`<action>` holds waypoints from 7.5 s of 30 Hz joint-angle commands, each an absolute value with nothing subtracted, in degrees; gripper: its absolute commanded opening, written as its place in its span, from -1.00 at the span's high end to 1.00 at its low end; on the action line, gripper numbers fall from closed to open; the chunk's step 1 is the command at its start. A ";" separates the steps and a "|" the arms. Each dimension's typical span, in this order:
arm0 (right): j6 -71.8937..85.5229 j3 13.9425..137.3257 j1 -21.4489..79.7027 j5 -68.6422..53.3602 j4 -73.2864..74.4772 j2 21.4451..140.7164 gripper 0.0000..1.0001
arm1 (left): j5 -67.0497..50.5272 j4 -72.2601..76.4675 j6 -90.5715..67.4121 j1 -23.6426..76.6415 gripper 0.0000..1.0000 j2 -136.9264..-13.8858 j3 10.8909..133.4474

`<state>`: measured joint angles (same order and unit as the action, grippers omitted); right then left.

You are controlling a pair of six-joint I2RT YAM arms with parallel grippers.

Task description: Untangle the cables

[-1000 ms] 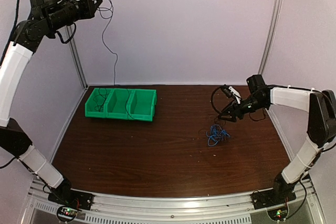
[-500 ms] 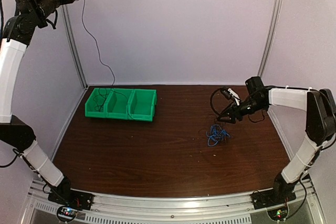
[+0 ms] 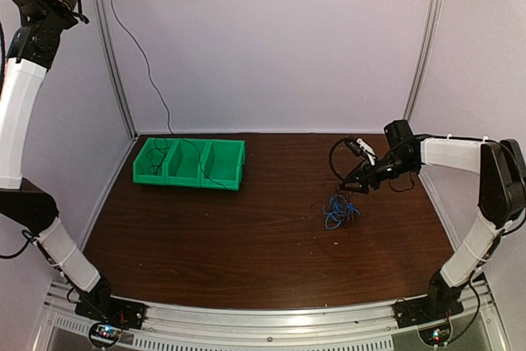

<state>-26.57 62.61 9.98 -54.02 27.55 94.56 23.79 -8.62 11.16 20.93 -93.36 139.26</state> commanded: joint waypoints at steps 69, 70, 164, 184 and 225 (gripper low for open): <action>-28.53 63.28 10.27 -53.51 29.71 100.70 -0.42 | 5.91 7.75 -31.98 31.26 0.32 -106.27 54.81; -28.48 63.36 10.27 -53.52 29.71 100.79 -0.42 | 5.97 8.86 -32.11 31.21 0.36 -106.50 54.50; -30.05 64.07 10.64 -53.84 32.17 98.94 -0.45 | 12.69 -3.14 -22.55 5.58 1.00 -110.17 78.30; -30.76 63.98 10.59 -53.51 32.76 99.84 -0.45 | 4.43 -6.78 -20.71 5.60 1.00 -123.36 83.71; -31.73 64.51 10.68 -52.95 34.05 99.66 -0.46 | -9.39 -10.75 -25.60 -7.20 0.05 -119.81 89.83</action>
